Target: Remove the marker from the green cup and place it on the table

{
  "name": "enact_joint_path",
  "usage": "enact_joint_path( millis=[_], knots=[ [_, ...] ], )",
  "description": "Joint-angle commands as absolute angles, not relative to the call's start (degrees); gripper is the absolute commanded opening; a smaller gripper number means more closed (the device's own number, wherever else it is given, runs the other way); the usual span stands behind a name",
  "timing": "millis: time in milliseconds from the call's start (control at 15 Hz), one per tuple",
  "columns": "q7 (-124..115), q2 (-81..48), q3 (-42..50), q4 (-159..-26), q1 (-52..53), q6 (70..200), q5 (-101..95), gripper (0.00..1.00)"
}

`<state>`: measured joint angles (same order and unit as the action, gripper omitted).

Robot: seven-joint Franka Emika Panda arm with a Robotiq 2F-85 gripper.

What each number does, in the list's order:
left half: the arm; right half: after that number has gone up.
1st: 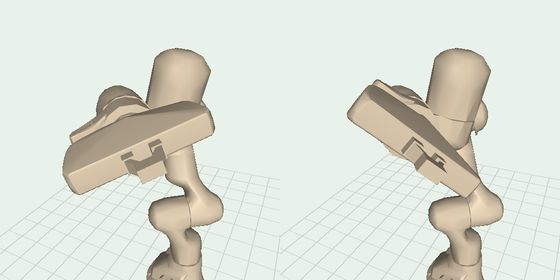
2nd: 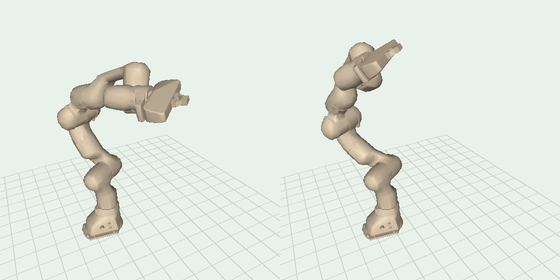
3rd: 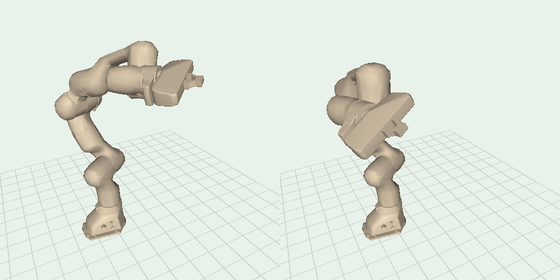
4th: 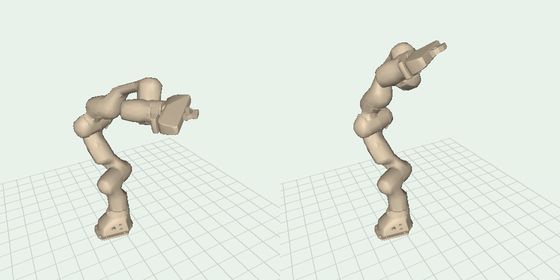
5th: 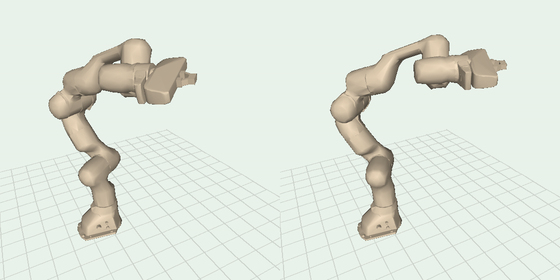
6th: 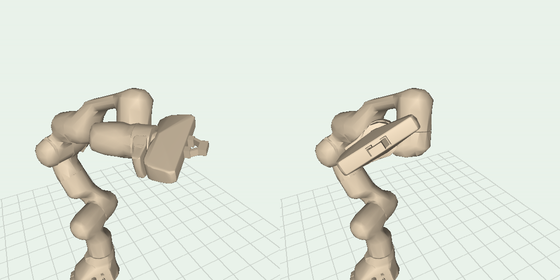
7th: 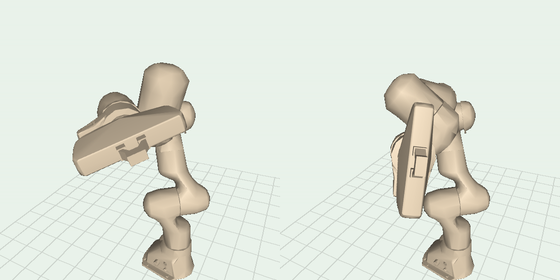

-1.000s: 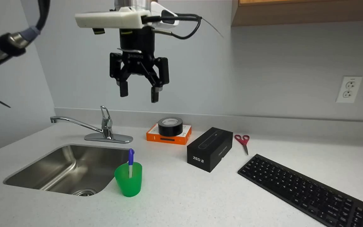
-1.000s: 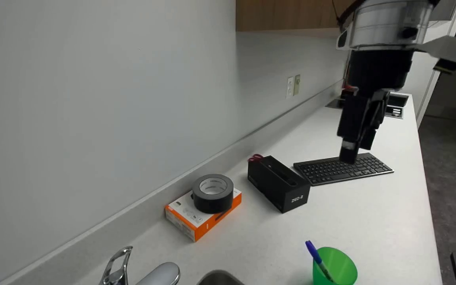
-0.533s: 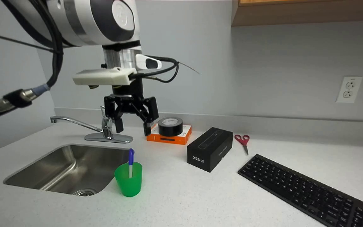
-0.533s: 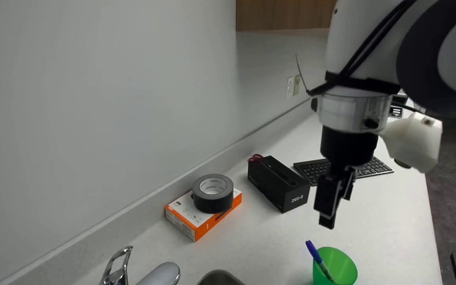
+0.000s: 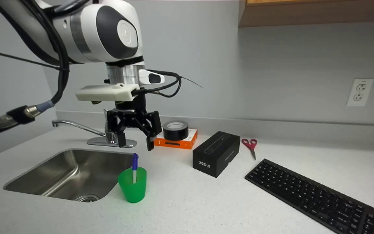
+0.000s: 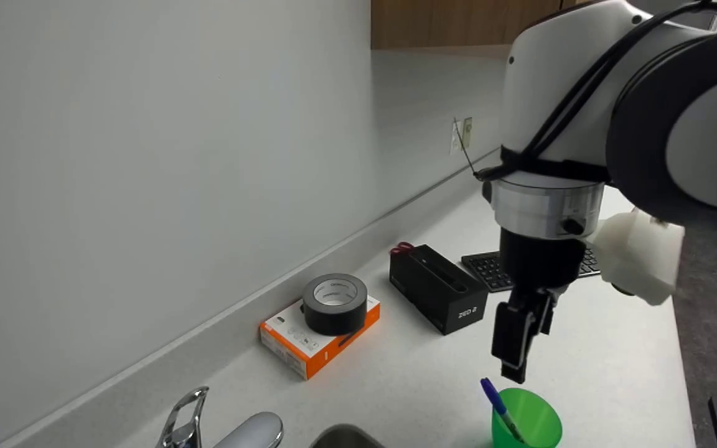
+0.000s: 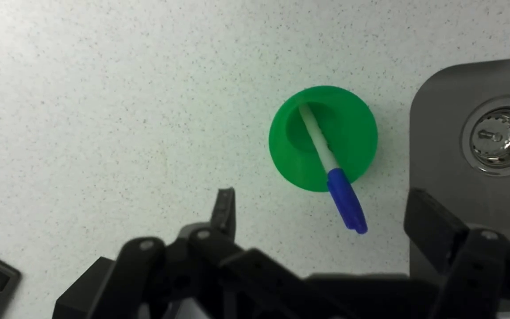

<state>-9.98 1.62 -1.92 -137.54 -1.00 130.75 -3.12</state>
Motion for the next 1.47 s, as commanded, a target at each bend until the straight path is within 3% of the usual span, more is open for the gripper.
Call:
enact_joint_path(
  millis=[0,733,800,867,1400],
  knots=[
    [-11.69,0.28,-1.61,-137.34,-0.36,132.52,-3.52,1.0],
    [-16.3,-6.21,-1.87,-137.28,1.87,141.76,-4.76,1.0],
    [-16.65,-6.57,-1.79,-137.34,2.1,142.28,-4.91,0.84],
    [-16.82,-6.84,-1.72,-137.44,2.29,142.83,-4.94,0.74],
    [-17.83,-4.49,-0.91,-139.61,2.52,143.98,-6.0,0.1]
  ],
)
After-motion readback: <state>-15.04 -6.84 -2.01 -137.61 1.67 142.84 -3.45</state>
